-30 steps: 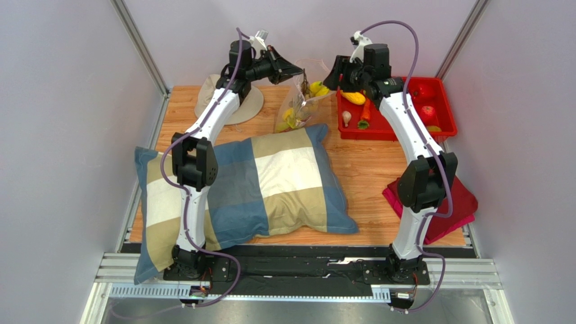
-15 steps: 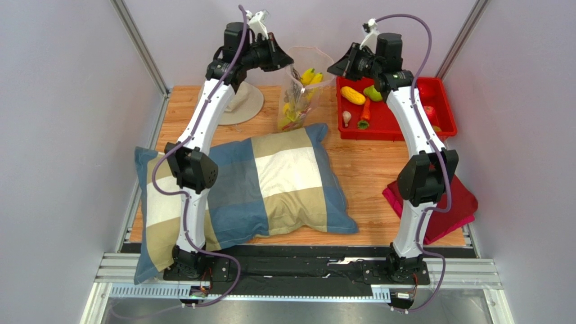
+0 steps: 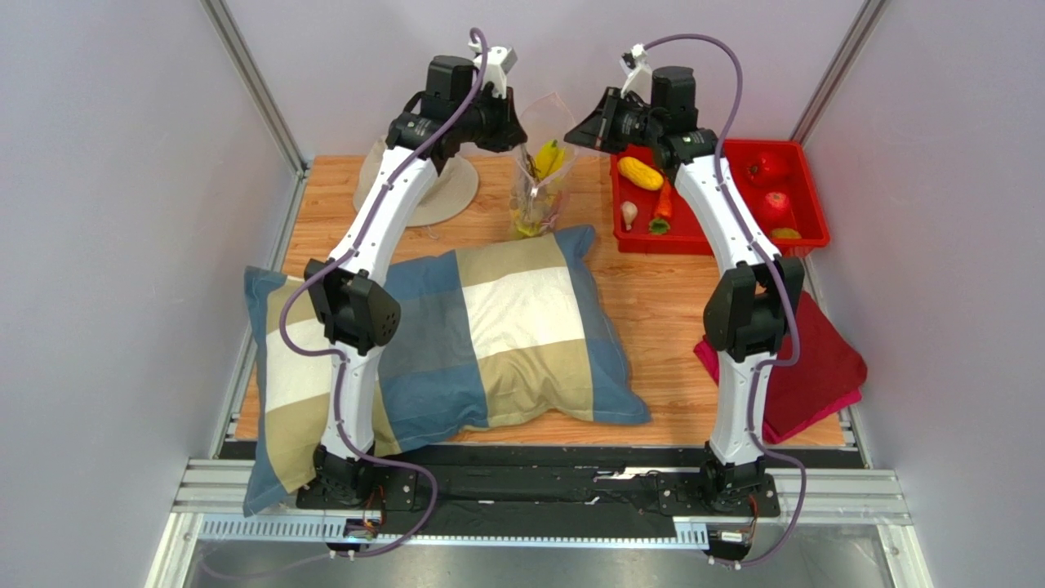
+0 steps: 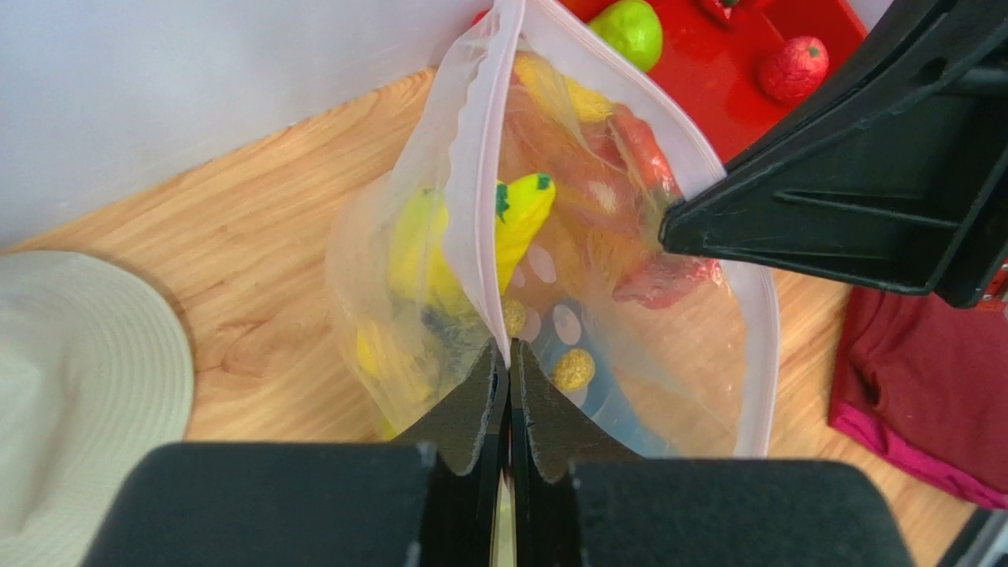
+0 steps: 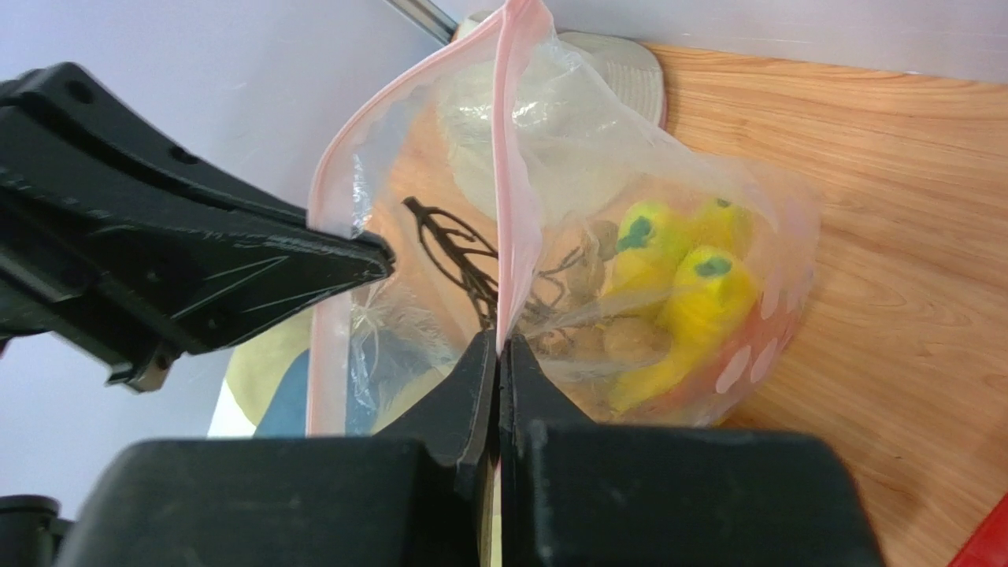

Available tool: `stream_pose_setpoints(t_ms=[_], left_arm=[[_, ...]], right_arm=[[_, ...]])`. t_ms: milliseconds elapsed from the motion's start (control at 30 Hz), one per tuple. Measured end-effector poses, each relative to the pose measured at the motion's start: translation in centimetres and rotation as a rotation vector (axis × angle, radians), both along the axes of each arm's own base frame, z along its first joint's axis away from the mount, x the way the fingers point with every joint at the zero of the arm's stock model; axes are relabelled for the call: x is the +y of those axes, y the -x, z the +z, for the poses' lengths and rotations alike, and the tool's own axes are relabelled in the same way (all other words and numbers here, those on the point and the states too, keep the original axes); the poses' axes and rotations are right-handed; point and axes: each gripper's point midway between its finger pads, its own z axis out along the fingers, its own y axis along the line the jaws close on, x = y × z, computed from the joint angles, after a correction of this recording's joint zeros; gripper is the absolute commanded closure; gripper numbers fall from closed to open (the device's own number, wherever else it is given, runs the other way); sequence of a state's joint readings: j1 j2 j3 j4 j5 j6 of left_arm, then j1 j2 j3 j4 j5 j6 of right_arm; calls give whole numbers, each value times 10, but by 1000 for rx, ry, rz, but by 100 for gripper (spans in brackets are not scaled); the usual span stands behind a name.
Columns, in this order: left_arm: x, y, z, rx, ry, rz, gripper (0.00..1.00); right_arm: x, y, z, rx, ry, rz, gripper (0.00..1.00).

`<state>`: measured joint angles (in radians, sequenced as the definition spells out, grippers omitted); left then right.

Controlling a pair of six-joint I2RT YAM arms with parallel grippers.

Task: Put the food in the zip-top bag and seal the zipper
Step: Adjust the zipper food storage bag at the center of the board.

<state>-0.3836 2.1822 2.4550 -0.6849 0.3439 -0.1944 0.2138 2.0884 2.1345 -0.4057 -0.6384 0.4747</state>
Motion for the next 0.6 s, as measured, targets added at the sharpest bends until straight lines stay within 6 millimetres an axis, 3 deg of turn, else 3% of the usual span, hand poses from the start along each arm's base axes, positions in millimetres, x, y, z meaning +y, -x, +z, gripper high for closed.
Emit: stream_pose_setpoints(t_ms=[233, 600], left_arm=[[13, -8, 5, -24, 38, 20, 100], [5, -2, 9, 54, 143, 12, 59]], right_arm=[[1, -2, 15, -63, -14, 17, 100], [-10, -6, 11, -89, 22, 12, 100]])
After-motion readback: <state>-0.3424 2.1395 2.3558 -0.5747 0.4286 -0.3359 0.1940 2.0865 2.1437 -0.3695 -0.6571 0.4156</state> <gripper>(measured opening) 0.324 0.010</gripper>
